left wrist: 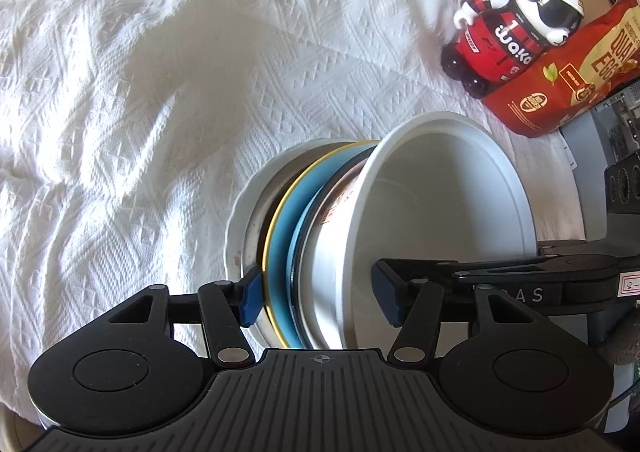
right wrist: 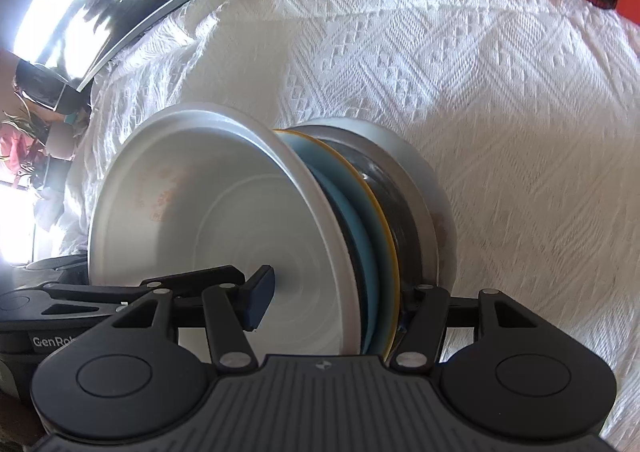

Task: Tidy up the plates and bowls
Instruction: 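Lower the stack into the stainless steel bowl with both grippers, then open both grippers and release the stack onto the steel bowl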

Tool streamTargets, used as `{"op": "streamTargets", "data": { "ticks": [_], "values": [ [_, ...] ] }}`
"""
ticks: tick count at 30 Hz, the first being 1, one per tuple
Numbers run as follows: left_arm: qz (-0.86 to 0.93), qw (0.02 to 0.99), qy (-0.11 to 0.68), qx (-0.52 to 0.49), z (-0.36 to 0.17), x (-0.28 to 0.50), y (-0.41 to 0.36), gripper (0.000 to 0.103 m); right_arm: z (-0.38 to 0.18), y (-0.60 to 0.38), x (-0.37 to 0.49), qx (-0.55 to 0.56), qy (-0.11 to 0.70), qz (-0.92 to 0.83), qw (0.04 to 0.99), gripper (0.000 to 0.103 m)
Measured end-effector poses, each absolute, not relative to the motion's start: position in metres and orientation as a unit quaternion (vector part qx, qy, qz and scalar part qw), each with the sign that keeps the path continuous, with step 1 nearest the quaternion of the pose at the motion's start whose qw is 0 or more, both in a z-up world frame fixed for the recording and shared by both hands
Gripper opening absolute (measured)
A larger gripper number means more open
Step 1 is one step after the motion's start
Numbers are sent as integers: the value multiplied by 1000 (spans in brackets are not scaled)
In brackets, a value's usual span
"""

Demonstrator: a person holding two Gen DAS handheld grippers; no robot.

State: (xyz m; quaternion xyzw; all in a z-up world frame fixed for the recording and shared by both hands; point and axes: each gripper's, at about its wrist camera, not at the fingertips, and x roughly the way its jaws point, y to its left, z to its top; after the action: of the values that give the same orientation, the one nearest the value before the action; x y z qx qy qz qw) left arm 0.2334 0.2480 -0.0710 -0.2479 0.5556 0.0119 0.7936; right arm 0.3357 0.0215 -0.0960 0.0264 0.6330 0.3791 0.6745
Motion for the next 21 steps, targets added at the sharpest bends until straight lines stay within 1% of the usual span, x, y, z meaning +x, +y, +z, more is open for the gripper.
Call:
{"op": "streamTargets", "data": {
  "ticks": [2,3,5,7,8,13,14,17,21],
  "values": [
    [13,791,555,-257,-74,232,253,53,-94,25,336,18,627,380,680,59],
    [16,792,554,-258,-74,231,255,53,-93,27,336,12,624,380,682,59],
    [18,789,554,-264,-74,229,259,44,-90,31,336,-9,615,376,693,58],
    [19,789,555,-265,-75,228,261,40,-86,29,338,-14,606,370,704,58],
    [18,789,554,-267,-75,227,262,38,-86,29,340,-12,605,372,704,56],
    [23,792,549,-266,-70,223,265,37,-84,20,339,-4,603,375,704,54],
    [26,798,542,-262,-66,222,266,36,-83,20,339,-4,603,375,704,54],
    [17,817,514,-261,-45,220,269,29,-78,18,338,-9,595,375,711,54],
    [18,831,495,-255,-28,221,271,29,-61,14,339,-17,567,383,729,54]
  ]
}}
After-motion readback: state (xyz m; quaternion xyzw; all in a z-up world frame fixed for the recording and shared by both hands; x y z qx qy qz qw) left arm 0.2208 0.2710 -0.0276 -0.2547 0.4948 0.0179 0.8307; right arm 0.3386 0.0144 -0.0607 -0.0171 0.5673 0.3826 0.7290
